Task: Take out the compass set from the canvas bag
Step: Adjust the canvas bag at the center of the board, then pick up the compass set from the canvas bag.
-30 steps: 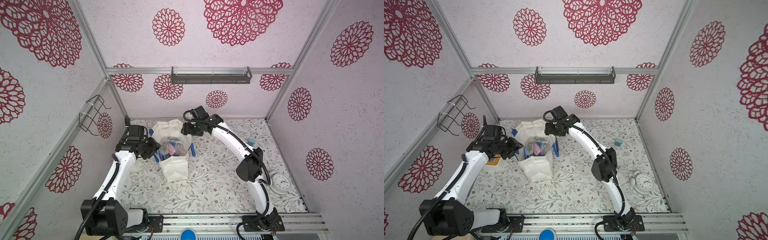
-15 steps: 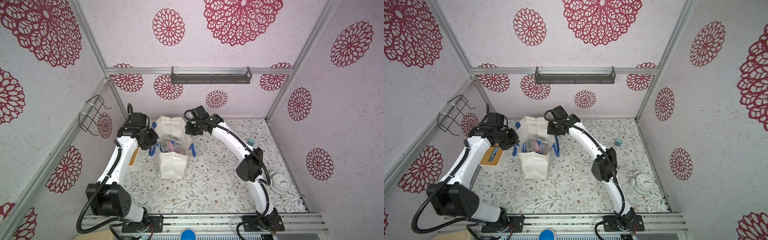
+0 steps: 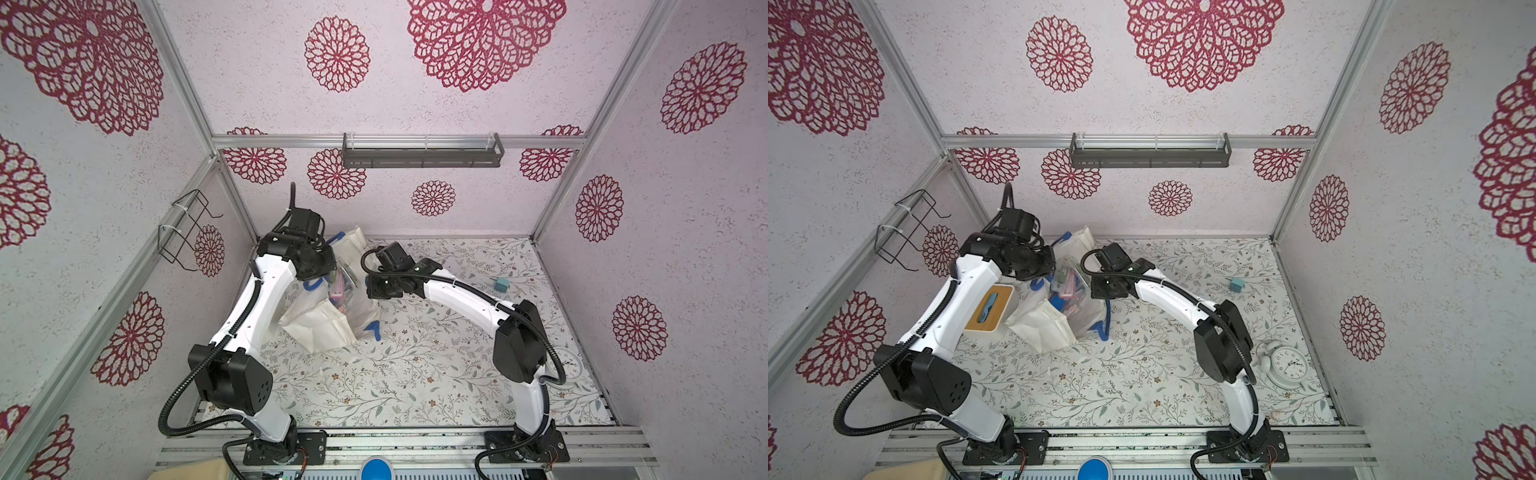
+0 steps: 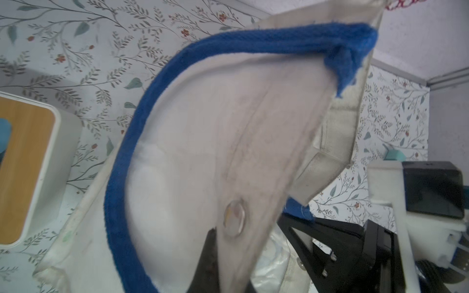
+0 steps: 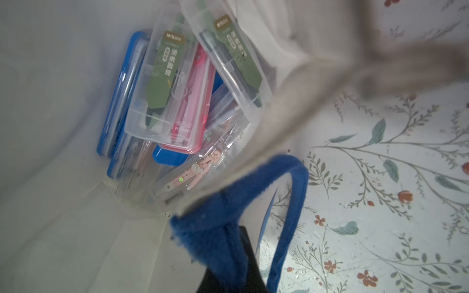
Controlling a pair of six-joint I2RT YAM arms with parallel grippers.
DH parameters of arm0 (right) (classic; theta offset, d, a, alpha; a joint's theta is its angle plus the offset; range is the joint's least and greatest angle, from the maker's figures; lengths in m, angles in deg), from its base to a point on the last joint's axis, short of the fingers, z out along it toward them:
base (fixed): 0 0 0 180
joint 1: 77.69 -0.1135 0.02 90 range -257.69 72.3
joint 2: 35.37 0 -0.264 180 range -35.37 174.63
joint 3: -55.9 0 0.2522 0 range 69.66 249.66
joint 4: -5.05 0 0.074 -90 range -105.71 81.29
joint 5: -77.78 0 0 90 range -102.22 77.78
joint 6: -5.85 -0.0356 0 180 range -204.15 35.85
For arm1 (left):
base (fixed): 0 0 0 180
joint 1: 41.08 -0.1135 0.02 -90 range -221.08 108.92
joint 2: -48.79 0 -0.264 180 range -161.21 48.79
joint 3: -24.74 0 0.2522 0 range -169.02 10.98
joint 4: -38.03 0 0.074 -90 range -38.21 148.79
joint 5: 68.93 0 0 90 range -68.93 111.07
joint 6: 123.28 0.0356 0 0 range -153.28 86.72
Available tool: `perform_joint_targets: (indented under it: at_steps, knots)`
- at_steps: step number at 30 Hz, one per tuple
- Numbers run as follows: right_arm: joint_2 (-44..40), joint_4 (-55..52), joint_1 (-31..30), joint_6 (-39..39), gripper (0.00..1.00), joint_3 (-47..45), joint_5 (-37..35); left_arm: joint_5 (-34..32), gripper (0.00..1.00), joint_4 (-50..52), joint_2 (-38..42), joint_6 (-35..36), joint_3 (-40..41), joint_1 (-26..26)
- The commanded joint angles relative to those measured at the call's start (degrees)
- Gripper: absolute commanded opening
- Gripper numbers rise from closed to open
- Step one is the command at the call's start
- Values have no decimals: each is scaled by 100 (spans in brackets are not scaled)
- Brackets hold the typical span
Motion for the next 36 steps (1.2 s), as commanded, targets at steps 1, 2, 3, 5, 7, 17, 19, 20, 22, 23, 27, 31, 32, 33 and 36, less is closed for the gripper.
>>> perform_joint_targets:
  at_steps: [1,2,3,5,7,17,19,20,22,23,27,31,32,33,36]
  knots:
    - [-706,677,28,-296,0,-723,179,67,0,-801,700,47,591,252]
    - [-813,793,23,-354,0,-948,188,37,0,-854,848,7,760,294]
    - [-923,913,36,-422,0,-1175,214,34,0,-866,977,-12,923,322]
    - [-1088,1102,32,-568,0,-1519,225,16,0,-861,1194,-30,1152,341]
    - [-1250,1229,32,-695,4,-1782,200,0,0,-821,1383,-39,1339,358]
    - [-2305,917,68,-922,54,-2312,-977,105,0,-646,1740,-29,1614,372]
    - [-2568,828,17,-739,53,-2255,-1222,145,0,-647,1732,-8,1584,378]
    - [-2668,813,-33,-613,53,-2201,-1305,158,0,-652,1724,-10,1568,379]
    - [-2704,798,-192,-301,53,-1985,-1291,171,0,-643,1690,-8,1526,372]
    - [-2606,722,-241,-231,54,-1839,-1209,173,0,-641,1675,-11,1517,371]
    - [-1832,186,-515,74,48,-967,-812,125,0,-631,1613,-4,1487,376]
    - [-1130,-103,-619,-39,48,-489,-929,90,0,-643,1575,-17,1478,362]
    - [-996,-140,-614,-45,49,-425,-952,86,0,-644,1567,-18,1478,368]
    - [-862,-190,-622,-49,50,-372,-1011,78,0,-652,1558,-25,1469,369]
    - [-626,-199,-617,52,55,-360,-1140,28,0,-643,1547,-58,1460,367]
